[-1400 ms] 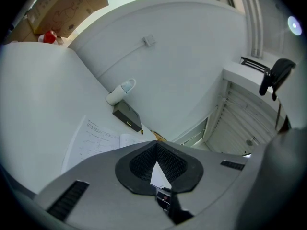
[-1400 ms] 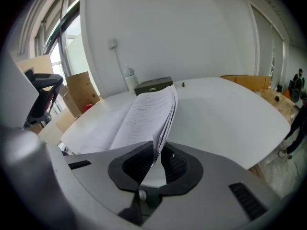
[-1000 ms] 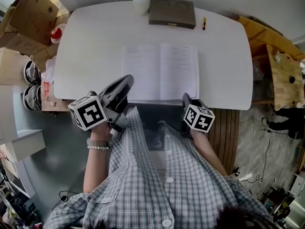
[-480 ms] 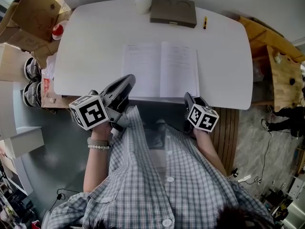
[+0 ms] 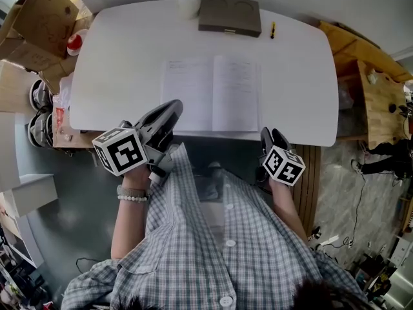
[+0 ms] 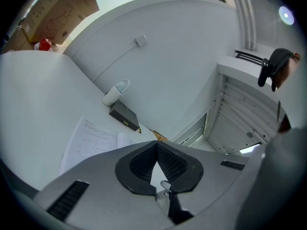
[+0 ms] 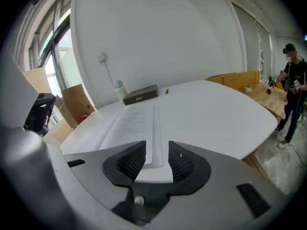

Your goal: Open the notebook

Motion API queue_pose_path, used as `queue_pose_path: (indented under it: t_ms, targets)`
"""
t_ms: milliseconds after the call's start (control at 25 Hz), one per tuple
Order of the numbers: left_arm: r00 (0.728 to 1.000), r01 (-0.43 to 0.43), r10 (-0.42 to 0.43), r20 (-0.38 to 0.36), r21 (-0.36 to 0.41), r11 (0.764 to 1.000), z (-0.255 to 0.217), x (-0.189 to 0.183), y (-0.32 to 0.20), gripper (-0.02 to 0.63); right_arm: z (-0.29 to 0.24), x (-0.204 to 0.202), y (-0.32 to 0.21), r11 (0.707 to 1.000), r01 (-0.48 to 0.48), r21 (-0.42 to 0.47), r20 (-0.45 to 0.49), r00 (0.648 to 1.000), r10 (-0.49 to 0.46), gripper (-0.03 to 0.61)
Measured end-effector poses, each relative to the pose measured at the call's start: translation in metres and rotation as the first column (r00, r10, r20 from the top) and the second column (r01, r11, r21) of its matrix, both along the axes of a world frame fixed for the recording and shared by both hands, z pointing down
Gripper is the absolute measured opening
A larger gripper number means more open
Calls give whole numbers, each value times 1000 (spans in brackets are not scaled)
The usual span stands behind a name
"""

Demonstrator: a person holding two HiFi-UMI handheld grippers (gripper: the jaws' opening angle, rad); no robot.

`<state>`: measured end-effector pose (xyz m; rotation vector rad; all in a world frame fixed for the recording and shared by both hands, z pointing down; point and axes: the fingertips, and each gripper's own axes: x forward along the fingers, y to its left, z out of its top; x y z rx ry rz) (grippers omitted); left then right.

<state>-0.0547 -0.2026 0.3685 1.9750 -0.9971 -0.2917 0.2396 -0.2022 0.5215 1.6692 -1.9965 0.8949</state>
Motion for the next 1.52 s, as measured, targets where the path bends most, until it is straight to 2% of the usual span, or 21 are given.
queue_pose_path:
  t_ms: [120,200,240,400,520,640,920,1240,1520]
  targets:
    - [1000,-7,6,20,21,1000,-3,2,-3,9,-22,-11,-7,997,51,50,1,999,-51,135]
    - [999,-3,2,44,41,999,-7,1,-5,9,-42,-21,-13,991,80,107,-7,997,-80,58]
    - [998,0,-3,57,52,999,-9,0,-6,9,-53,-28,-16,985,100,141,-15,995,-99,46]
    - [994,12,-23,111,100,995,-18,-5,-12,9,-95,-60,-28,943,202,265,-72,979,-190,40]
    - [988,11,-31,153,132,991,-24,-9,-14,9,-120,-82,-34,908,263,325,-109,964,-241,38]
    - [980,4,-36,197,159,987,-30,-11,-15,9,-139,-99,-37,882,291,371,-108,957,-270,29]
    - [955,-33,-40,295,238,971,-51,-9,-18,9,-177,-124,-39,826,332,456,-133,943,-306,26]
    - [931,-104,-10,365,290,951,-65,-4,-21,9,-196,-140,-36,786,374,492,-172,927,-333,26]
    - [919,-129,-14,393,336,933,-75,0,-21,9,-210,-150,-33,756,406,513,-216,914,-345,23]
